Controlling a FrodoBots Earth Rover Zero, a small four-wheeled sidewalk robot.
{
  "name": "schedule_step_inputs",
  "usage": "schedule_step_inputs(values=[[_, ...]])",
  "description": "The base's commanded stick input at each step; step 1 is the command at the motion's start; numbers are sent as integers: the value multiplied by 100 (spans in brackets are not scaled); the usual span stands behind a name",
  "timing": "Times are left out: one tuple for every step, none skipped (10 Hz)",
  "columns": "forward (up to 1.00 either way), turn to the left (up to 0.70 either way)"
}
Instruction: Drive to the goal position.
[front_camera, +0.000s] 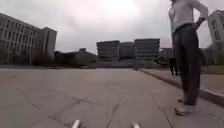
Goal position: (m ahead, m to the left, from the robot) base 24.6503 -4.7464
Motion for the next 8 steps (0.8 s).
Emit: schedule_step_inputs(values=[[85, 0], [85, 0], [85, 0], [85, 0], [85, 0], [85, 0], [85, 0], [85, 0]])
